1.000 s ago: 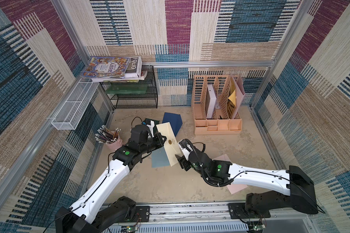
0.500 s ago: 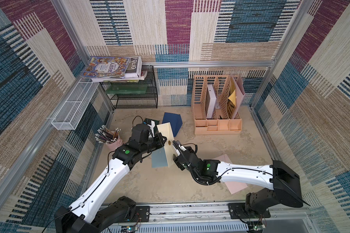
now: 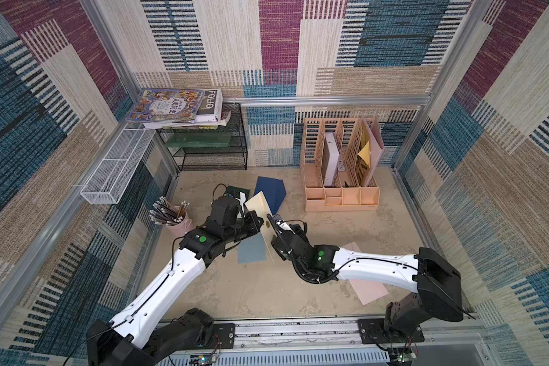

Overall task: Open the envelope
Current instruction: Open the envelope flap on the envelope.

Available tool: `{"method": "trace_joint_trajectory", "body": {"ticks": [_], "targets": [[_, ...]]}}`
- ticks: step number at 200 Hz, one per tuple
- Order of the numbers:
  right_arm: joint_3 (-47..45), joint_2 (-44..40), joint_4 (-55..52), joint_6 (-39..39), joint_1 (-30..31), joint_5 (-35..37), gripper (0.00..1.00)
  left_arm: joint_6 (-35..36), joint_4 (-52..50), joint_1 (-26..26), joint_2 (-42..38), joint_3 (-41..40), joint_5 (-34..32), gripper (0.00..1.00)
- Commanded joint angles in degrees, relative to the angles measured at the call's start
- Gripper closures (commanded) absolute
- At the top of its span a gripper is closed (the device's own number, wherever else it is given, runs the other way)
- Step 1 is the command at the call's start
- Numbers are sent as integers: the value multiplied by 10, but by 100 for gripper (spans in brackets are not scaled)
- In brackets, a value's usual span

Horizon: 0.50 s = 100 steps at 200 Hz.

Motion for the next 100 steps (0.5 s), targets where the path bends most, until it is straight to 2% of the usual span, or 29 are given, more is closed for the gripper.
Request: {"method": "trace_joint_trajectory", "body": {"ticks": [1, 67, 100], "targets": [[15, 12, 3, -8, -1, 19, 34, -3, -8, -12, 13, 7, 6, 100], [35, 30, 8, -17, -21, 22, 39, -7, -20, -33, 25, 17, 0, 100], [31, 21, 17, -26, -26, 17, 49, -6, -28, -33, 28, 14, 0, 100]]}}
